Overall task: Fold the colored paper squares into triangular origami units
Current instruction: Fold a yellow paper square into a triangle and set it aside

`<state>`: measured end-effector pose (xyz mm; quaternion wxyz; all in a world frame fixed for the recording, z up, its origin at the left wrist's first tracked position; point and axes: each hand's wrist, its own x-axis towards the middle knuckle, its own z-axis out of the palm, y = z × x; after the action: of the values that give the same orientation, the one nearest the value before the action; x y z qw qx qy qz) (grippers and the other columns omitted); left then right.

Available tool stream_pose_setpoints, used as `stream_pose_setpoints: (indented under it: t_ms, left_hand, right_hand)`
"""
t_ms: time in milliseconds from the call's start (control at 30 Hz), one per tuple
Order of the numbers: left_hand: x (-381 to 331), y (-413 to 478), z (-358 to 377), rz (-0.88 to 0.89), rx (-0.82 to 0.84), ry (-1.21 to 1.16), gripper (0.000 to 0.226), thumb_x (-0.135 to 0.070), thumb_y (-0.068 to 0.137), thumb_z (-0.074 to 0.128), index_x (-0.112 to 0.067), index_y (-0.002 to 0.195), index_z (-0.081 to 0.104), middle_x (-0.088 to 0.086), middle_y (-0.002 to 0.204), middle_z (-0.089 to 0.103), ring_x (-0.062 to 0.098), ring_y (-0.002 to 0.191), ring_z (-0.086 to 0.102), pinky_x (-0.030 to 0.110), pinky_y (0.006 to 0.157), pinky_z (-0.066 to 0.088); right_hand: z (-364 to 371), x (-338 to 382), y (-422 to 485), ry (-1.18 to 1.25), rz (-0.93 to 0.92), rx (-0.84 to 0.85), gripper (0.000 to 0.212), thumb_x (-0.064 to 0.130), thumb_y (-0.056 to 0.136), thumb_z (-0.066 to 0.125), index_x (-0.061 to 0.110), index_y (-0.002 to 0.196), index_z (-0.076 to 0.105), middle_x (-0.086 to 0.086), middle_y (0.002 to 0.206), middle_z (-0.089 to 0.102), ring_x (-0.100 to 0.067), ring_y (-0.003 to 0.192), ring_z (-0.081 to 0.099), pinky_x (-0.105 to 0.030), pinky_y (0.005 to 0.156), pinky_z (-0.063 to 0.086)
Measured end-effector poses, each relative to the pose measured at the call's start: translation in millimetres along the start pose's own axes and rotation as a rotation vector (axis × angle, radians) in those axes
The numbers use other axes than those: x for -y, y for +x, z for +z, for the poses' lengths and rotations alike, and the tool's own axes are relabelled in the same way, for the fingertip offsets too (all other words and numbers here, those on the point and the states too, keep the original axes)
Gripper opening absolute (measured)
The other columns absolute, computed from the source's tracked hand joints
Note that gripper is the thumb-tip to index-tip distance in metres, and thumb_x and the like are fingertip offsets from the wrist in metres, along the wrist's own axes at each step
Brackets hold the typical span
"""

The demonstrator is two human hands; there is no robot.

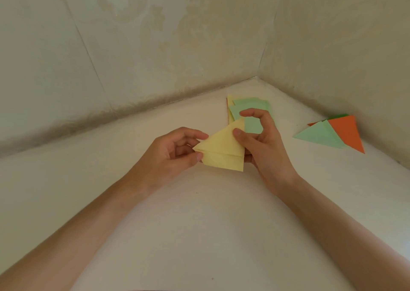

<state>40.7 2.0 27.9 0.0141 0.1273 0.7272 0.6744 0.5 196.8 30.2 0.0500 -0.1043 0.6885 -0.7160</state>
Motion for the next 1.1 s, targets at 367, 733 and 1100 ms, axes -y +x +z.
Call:
stream_pose_setpoints:
  t_ms: [367,733,1100]
  left_hand:
    - [6.5,3.8,1.5,-0.052,-0.226,0.087,0.019,-0.003,0.091,0.056,-0.017,0.087,0.067,-0.006,0.069,0.070,0.007,0.066,0.064,0.019,0.067,0.053]
    - [6.2,4.1,1.3,-0.165,-0.414,-0.144,0.012,-0.006,0.092,0.056,-0.010,0.090,0.066,0.002,0.077,0.073,0.015,0.074,0.071,0.022,0.070,0.056]
    - [-1.4,1.4,5.5,-0.162,-0.342,-0.307,0.011,-0.004,0.092,0.053,-0.008,0.092,0.064,0.006,0.076,0.073,0.018,0.076,0.072,0.021,0.064,0.054]
  right_hand:
    - [8.1,2.4,-7.0,-0.002,-0.042,0.158,0.066,0.026,0.085,0.061,0.038,0.138,0.023,-0.009,0.094,0.065,-0.020,0.074,0.065,-0.036,0.062,0.054]
    - [4.3,-7.5,-7.9,-0.169,-0.166,0.374,0.051,-0.006,0.076,0.045,0.036,0.099,0.064,0.013,0.103,0.057,-0.021,0.094,0.066,-0.031,0.070,0.052]
    - [3.5,-5.5,-7.5,-0.134,-0.173,0.321,0.032,0.020,0.077,0.070,0.031,0.106,0.061,0.018,0.103,0.059,-0.008,0.095,0.056,-0.024,0.077,0.049]
